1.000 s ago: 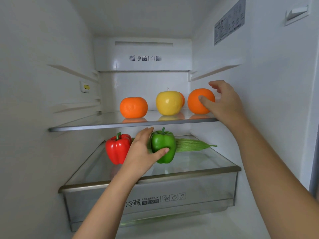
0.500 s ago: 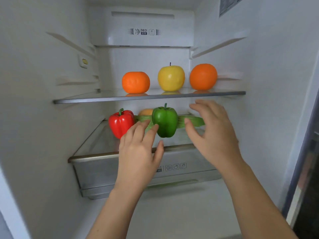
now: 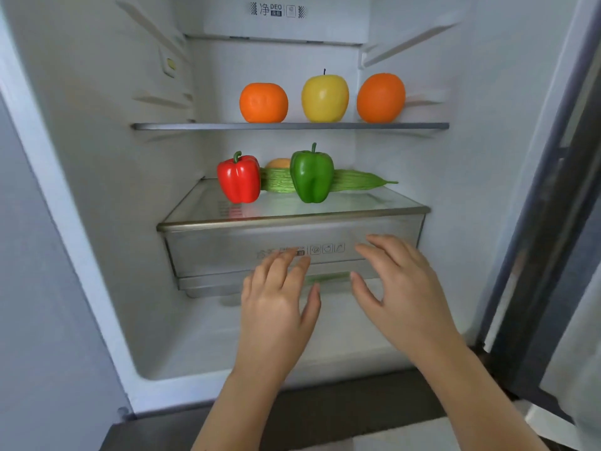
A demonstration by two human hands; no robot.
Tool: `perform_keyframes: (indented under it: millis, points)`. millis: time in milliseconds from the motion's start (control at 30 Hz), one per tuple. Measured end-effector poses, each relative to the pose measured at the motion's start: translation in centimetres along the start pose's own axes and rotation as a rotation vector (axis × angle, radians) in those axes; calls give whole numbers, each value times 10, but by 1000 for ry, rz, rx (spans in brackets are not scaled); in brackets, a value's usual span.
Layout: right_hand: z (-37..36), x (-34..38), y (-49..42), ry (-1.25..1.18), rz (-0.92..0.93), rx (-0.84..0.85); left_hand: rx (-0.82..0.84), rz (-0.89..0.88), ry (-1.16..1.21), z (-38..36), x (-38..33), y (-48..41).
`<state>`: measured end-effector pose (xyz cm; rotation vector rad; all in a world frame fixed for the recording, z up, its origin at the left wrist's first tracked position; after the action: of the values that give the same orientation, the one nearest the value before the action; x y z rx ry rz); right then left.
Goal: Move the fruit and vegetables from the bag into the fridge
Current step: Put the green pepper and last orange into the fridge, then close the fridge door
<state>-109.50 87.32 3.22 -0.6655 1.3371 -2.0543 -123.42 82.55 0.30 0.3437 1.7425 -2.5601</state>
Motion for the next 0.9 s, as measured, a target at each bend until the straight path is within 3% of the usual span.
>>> perform_keyframes:
  millis: [533,900]
  points:
    - [144,17,122,-113,-29,167,113,100,-181,111,-132,132]
    - [276,28,187,-55,-103,106,118,97,-26,188,-218,189]
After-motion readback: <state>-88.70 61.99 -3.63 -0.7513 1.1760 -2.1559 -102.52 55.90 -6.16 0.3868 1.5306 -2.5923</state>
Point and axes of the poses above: each hand's wrist, its own y-axis away from the middle knuckle, its own z-axis out of the back of the hand, x = y × z, the point moved 7 cm from there along -y, towards the middle knuckle, and after that the axes turned 11 degrees about -x, right-handed, at the moved point
